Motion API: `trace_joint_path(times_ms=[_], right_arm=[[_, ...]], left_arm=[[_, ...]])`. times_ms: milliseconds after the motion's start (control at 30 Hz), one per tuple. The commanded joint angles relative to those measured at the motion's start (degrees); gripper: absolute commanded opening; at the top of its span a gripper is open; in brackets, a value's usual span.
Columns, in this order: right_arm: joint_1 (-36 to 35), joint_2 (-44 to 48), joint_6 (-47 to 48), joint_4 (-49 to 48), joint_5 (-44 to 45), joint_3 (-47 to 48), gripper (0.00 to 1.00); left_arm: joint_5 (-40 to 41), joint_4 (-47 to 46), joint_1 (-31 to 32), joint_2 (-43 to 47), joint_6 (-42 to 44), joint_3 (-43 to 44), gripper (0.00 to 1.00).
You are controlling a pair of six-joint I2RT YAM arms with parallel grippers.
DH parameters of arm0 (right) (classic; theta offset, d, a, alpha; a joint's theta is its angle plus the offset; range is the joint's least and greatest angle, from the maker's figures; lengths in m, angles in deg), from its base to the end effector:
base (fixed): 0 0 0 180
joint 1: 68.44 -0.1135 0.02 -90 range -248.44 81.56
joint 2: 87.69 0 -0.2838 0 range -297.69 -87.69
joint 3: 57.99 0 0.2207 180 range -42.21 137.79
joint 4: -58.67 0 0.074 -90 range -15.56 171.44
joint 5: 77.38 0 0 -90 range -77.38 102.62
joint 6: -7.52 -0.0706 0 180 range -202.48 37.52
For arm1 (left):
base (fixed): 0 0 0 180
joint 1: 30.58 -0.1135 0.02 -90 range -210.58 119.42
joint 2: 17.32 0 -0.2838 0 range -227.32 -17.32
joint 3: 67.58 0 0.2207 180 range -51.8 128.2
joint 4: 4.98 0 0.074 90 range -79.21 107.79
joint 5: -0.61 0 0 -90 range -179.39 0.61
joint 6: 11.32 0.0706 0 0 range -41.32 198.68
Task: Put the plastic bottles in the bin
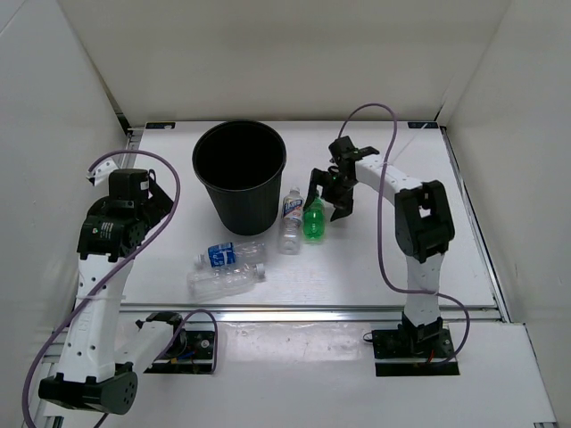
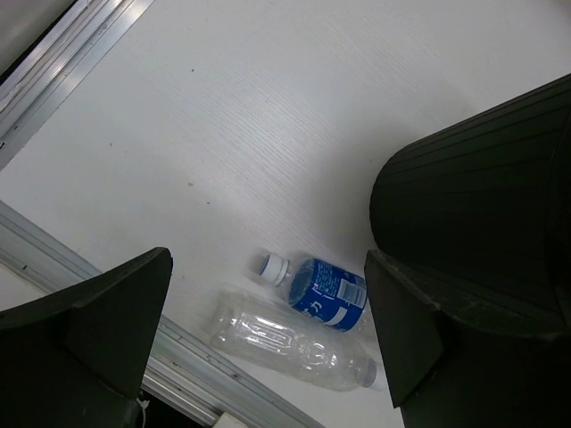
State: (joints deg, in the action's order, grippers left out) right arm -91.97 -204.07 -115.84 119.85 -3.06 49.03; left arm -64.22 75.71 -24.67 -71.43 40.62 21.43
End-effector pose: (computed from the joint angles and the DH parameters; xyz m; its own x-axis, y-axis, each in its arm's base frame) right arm 0.3694 0.1816 0.1980 -0.9788 0.1512 -0.1381 0.0854 0.9143 0.3960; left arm 0.1332 0.0164 0.3708 -0.4370 -0.5157 -0.7370 -0.5984 0.7784 -0.1898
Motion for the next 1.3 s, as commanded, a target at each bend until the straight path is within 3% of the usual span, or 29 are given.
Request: trace_joint_path(times_ms=[0, 100, 267, 300, 467, 600, 700, 800, 900, 1000, 1133, 1167, 1267], right_arm=[[0.06, -4.1, 1.64, -1.73, -2.34, 3.85, 1.0], [0.06, -7.19, 1.64, -1.73, -2.34, 4.65, 1.0], [1.29, -8.87, 1.64, -2.69, -3.65, 2.28, 0.82], [1.29, -8.87, 2.33, -2.69, -3.65, 1.75, 0.74], [2.44, -2.12, 4.09, 0.02, -3.13, 3.67, 0.65], [2.44, 5.97, 2.7, 3.1, -2.34, 10.69, 0.59], [1.04, 10.29, 1.9, 5.03, -1.63, 22.45, 0.59], [-1.77, 9.6, 1.9, 5.74, -4.17, 38.75, 0.6], [-3.54, 6.35, 1.9, 3.4, -6.28, 48.48, 0.63], [-6.51, 4.68, 0.23, -3.46, -9.54, 48.5, 0.67], [-12.49, -1.12, 0.23, -4.01, -13.49, 52.89, 0.73], [-14.86, -1.74, 0.75, -4.01, -13.5, 52.9, 0.89], [-15.49, -1.32, 1.37, -3.14, -14.64, 52.9, 1.0]], left_arm=[[0.32, 1.86, 0.33, 0.14, 1.59, 1.65, 1.0], [0.32, 2.92, 0.33, 0.14, 1.59, 1.65, 1.0], [1.81, 3.45, -0.19, -0.99, 1.59, 2.18, 1.0], [2.34, 3.45, -0.2, -1.0, 1.59, 2.18, 1.0], [2.34, 3.45, -0.73, -2.14, -1.65, 3.23, 1.0], [1.73, 0.74, -1.25, -3.19, -3.5, 1.39, 1.0], [1.73, 0.21, -1.86, -3.9, -5.88, -0.11, 1.0], [0.14, -0.32, -2.39, -5.31, -6.41, -1.51, 1.0], [-2.05, -2.17, -2.4, -6.36, -6.41, -2.57, 1.0], [-3.37, -4.01, -2.4, -6.88, -6.41, -3.8, 1.0], [-3.9, -5.6, -2.4, -7.42, -6.41, -5.64, 1.0], [-4.42, -6.21, -2.4, -7.42, -6.41, -5.64, 1.0], [-4.95, -6.22, -2.4, -7.94, -7.02, -6.7, 1.0]])
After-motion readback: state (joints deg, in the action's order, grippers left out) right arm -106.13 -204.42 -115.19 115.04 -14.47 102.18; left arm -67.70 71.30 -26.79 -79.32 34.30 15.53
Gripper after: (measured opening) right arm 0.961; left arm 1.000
